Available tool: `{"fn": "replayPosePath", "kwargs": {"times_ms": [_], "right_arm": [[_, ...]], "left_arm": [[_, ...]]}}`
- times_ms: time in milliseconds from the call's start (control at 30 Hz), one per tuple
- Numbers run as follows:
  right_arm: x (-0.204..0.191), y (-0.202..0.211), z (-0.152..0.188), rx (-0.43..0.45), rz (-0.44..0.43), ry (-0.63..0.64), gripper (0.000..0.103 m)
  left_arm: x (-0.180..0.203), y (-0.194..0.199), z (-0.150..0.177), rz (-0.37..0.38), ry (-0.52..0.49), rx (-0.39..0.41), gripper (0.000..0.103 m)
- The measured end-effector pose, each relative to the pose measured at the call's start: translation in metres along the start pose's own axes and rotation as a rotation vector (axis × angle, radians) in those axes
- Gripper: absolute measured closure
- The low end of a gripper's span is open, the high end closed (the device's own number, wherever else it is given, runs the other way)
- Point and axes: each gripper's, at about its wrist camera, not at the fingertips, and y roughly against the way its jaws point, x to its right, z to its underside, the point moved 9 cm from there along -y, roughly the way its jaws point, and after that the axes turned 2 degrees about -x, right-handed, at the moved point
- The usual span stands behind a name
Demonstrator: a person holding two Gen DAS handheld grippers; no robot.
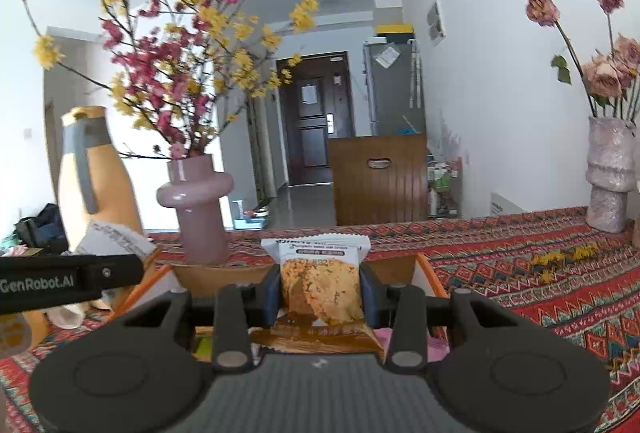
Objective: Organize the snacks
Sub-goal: 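Carry the cookie packet and white packet into the box and open both tools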
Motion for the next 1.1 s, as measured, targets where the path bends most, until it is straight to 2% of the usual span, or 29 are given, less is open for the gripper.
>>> {"fn": "replayPosePath", "kwargs": {"times_ms": [67, 300, 400, 433, 500, 533, 567, 633, 867, 1100], "right_arm": [[0.004, -0.007, 0.010, -0.024, -0.001, -0.010, 0.065], [-0.001, -0.014, 0.023, -0.065, 0.012, 0.034, 0.065], [0.000, -0.012, 0.025, -0.066, 0.016, 0.034, 0.064], [0.001, -0.012, 0.025, -0.065, 0.024, 0.028, 0.062], [0.004, -0.010, 0.025, -0.065, 0.035, 0.018, 0.051], [0.005, -0.009, 0.025, -0.061, 0.036, 0.010, 0.039], [0.007, -0.007, 0.025, -0.055, 0.039, 0.001, 0.022], [0.010, -0.004, 0.023, -0.035, 0.053, -0.014, 0.001], [0.018, -0.003, 0.023, -0.030, 0.062, -0.048, 0.000], [0.015, 0.000, 0.021, -0.023, 0.054, -0.043, 0.000]], "left_arm": [[-0.003, -0.007, 0.007, -0.020, -0.003, -0.005, 0.055], [-0.006, -0.007, 0.010, -0.002, -0.007, 0.000, 0.055], [-0.008, -0.005, 0.010, 0.007, 0.008, 0.009, 0.049], [-0.008, -0.003, 0.009, 0.006, 0.012, 0.017, 0.043], [-0.010, 0.001, 0.007, -0.001, 0.024, 0.036, 0.029], [-0.012, 0.002, 0.006, -0.008, 0.031, 0.046, 0.015], [-0.014, 0.005, 0.005, -0.022, 0.040, 0.056, 0.000], [-0.017, 0.009, 0.003, -0.034, 0.051, 0.079, 0.000], [-0.017, 0.008, 0.004, -0.041, 0.047, 0.070, 0.000], [-0.014, 0.023, -0.001, -0.028, 0.049, 0.098, 0.000]]}}
